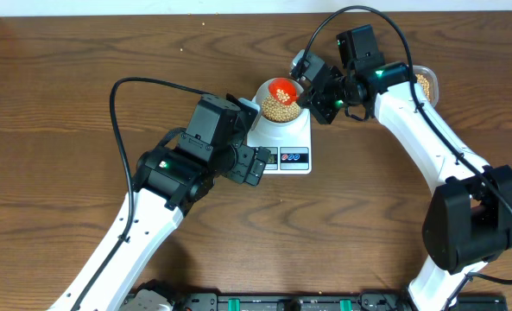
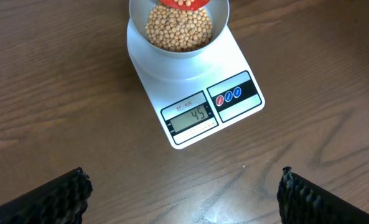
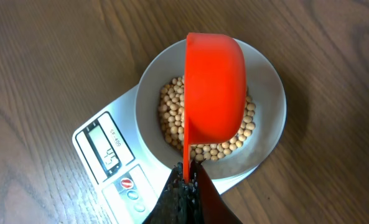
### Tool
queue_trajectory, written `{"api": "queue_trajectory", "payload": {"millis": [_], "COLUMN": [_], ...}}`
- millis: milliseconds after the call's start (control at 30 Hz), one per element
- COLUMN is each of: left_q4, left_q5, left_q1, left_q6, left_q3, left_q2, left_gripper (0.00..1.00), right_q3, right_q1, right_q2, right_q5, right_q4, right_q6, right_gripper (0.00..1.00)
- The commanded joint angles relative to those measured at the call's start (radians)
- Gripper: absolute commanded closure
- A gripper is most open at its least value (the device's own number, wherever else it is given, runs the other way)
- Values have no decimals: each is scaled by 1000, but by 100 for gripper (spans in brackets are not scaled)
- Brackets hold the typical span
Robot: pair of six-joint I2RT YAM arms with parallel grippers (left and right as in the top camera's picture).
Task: Scoop item into bowl and weigh 50g on scale
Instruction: 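Keep tilting the scoop over the bowl, adding beans slowly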
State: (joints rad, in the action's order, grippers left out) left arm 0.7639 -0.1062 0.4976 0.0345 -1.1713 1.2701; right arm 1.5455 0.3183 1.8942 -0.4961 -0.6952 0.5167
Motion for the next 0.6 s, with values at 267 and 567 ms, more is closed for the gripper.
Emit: {"api": "queue_trajectory", "payload": {"millis": [267, 567], "left_q4": [6, 6], "left_q5": [-6, -6], "left_q1": [-3, -3], "left_q6": [14, 14], "left_q3": [3, 3], "left_q2": [8, 8], "left_gripper": [2, 2], "right_q3": [24, 24], "right_q1": [3, -1], "right_q2": [-24, -24], "right_q5": [7, -1], "right_q4": [-9, -12], "right_q6": [5, -115], "right_gripper": [99, 99]}}
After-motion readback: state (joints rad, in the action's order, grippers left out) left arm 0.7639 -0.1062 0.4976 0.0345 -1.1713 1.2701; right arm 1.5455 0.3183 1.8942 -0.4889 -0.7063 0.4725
